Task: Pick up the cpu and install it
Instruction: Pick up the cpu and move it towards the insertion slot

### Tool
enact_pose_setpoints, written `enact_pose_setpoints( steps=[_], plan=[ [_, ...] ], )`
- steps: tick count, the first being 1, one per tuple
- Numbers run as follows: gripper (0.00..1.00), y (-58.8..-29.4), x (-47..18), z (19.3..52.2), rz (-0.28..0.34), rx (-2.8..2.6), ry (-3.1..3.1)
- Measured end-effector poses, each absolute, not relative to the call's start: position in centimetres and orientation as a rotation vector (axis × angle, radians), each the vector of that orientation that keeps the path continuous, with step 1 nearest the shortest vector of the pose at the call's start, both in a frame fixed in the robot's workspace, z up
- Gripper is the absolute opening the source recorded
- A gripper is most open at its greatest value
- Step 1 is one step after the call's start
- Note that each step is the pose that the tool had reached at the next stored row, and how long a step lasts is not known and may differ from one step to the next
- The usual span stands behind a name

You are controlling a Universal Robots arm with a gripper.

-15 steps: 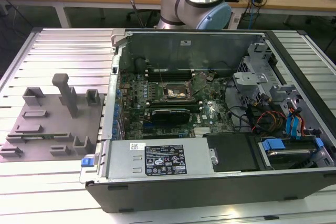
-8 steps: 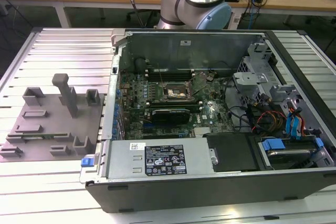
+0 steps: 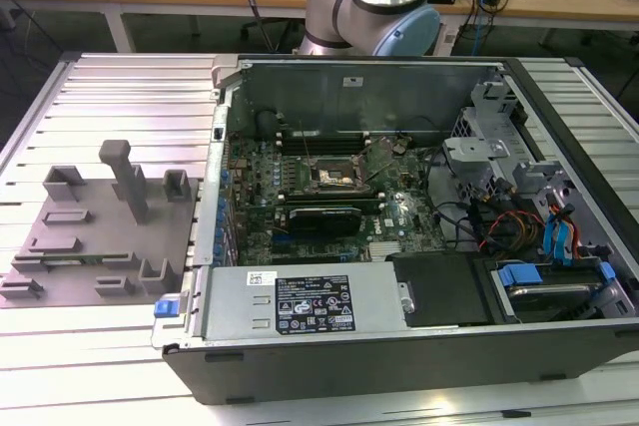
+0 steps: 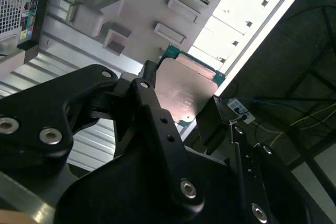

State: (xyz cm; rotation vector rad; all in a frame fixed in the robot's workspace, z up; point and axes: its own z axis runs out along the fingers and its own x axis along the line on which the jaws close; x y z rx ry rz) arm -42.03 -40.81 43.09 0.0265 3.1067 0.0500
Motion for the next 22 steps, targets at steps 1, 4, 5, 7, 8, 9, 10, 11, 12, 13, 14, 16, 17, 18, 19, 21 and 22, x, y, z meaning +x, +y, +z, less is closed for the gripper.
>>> enact_pose_setpoints(
  steps=[1, 4, 5, 7, 8, 9, 10, 11, 12, 13, 14, 16, 17, 18, 19, 21, 22],
  plan=[
    [0.55, -40.8, -42.0, 43.2, 0.050, 0.027, 3.107],
    [0.55, -40.8, -42.0, 43.4, 0.050, 0.027, 3.107],
    [0.55, -40.8, -42.0, 43.4, 0.050, 0.027, 3.107],
    [0.55, -40.8, -42.0, 43.4, 0.050, 0.026, 3.107],
    [0.55, -40.8, -41.9, 43.4, 0.050, 0.026, 3.107],
    [0.55, -40.8, -41.7, 43.4, 0.050, 0.027, 3.107],
    [0.55, -40.8, -41.5, 43.4, 0.050, 0.027, 3.107],
    [0.55, -40.8, -41.4, 43.4, 0.050, 0.027, 3.107],
    [0.55, -40.8, -41.2, 43.4, 0.050, 0.027, 3.107],
    [0.55, -40.8, -41.0, 43.4, 0.050, 0.027, 3.107],
    [0.55, -40.8, -40.8, 43.4, 0.050, 0.026, 3.107],
    [0.55, -40.8, -40.5, 43.4, 0.050, 0.027, 3.107],
    [0.55, -40.8, -40.3, 43.4, 0.050, 0.027, 3.107],
    [0.55, -40.8, -40.1, 43.4, 0.050, 0.027, 3.107],
    [0.55, -40.8, -39.8, 43.4, 0.050, 0.027, 3.107],
    [0.55, -40.8, -39.3, 43.4, 0.050, 0.027, 3.107],
    [0.55, -40.8, -39.2, 43.4, 0.050, 0.027, 3.107]
  ],
)
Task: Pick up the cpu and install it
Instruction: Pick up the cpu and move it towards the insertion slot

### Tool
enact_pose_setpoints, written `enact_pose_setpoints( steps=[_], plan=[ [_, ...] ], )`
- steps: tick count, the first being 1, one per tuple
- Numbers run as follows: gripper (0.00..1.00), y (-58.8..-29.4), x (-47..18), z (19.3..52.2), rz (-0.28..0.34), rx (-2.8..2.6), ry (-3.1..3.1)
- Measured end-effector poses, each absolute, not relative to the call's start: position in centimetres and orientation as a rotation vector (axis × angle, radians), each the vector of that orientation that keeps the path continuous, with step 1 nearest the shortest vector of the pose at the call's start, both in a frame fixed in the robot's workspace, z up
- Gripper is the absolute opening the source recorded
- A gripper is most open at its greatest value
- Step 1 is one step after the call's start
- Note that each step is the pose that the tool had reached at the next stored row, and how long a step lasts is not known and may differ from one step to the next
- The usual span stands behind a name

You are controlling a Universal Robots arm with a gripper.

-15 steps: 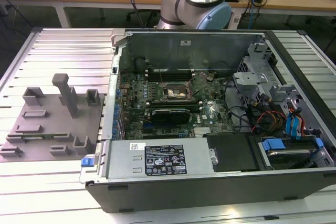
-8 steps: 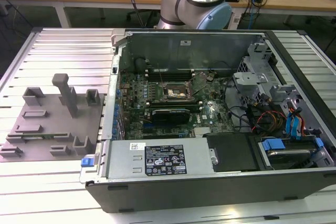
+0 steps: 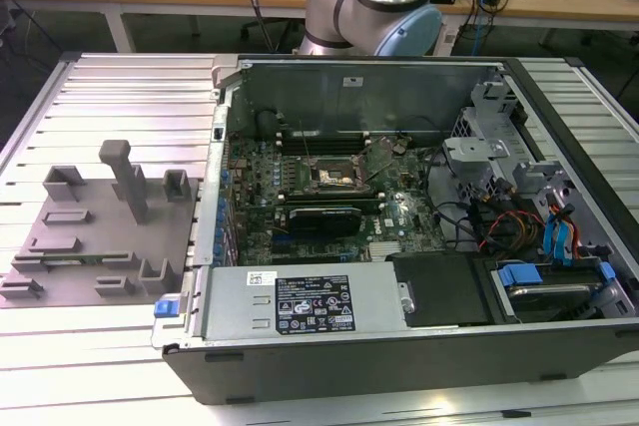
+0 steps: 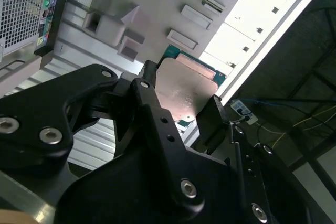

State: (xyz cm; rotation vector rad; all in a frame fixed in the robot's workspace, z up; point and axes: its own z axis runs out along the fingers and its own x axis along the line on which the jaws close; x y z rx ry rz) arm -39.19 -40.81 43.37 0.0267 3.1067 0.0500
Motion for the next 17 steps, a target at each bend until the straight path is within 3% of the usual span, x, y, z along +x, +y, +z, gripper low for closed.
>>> enact_pose_setpoints(
  steps=[17],
  plan=[
    [0.55, -40.8, -37.0, 43.4, 0.050, 0.027, 3.107]
  ],
)
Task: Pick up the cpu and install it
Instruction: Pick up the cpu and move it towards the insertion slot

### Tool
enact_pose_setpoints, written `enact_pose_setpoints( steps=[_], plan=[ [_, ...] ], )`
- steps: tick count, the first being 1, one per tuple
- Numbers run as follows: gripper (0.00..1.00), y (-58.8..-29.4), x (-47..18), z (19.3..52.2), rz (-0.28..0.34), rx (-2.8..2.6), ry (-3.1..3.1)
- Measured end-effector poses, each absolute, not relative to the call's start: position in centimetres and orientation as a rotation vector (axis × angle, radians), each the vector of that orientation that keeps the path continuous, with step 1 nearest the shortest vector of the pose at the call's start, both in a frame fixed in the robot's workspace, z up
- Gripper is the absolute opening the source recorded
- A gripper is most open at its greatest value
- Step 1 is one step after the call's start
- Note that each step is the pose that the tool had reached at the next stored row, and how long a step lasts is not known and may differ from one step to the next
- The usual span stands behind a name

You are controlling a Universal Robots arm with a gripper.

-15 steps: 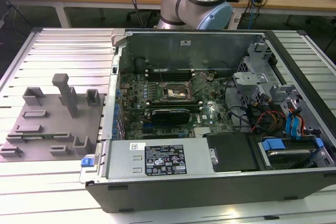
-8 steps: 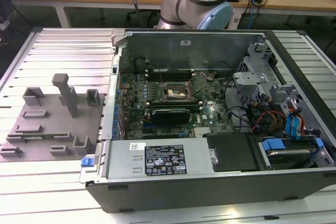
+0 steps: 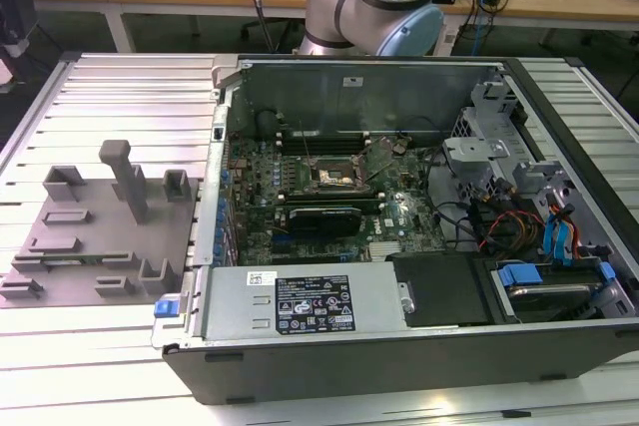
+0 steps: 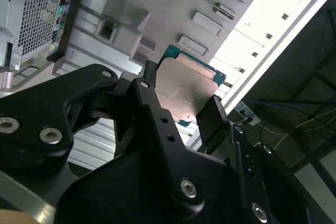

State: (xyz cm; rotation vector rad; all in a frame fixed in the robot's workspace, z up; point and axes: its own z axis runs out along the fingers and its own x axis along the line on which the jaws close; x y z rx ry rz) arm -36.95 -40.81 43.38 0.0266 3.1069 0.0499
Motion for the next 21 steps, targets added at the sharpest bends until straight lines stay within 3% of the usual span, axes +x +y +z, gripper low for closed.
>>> enact_pose_setpoints(
  steps=[21],
  plan=[
    [0.55, -40.8, -32.7, 43.4, 0.050, 0.027, 3.107]
  ],
)
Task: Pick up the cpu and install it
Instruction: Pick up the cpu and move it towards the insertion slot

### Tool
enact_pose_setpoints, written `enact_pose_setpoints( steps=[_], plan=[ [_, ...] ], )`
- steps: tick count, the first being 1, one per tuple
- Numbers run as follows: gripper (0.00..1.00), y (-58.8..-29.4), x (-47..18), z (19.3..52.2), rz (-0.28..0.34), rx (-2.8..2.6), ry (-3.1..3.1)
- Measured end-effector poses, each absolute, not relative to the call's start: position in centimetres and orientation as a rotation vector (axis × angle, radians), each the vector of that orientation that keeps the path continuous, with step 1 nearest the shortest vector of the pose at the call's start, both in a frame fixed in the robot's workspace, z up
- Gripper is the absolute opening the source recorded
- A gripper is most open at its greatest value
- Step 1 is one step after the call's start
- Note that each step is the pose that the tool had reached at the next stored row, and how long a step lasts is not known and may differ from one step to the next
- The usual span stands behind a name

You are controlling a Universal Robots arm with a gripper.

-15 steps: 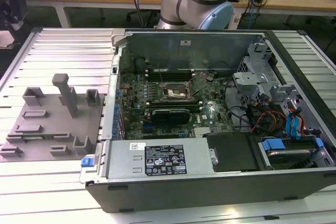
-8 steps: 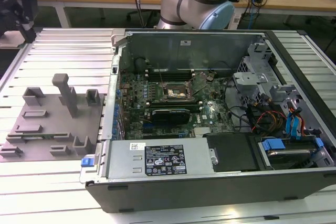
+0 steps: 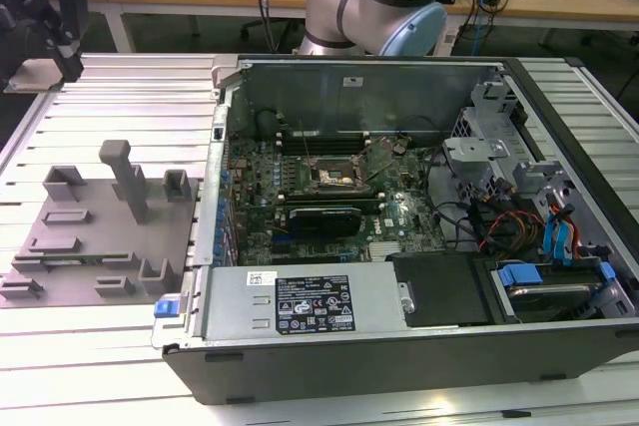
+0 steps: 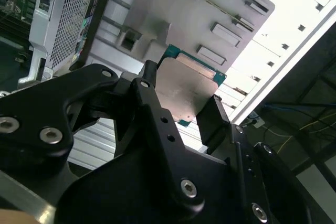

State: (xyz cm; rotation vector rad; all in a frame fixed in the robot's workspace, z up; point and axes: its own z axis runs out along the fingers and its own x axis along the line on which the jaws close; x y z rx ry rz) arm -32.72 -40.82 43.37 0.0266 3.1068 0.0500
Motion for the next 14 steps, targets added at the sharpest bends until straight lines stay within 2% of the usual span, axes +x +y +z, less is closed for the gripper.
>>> enact_pose_setpoints(
  steps=[14],
  plan=[
    [0.55, -40.8, -30.1, 43.4, 0.050, 0.027, 3.107]
  ],
)
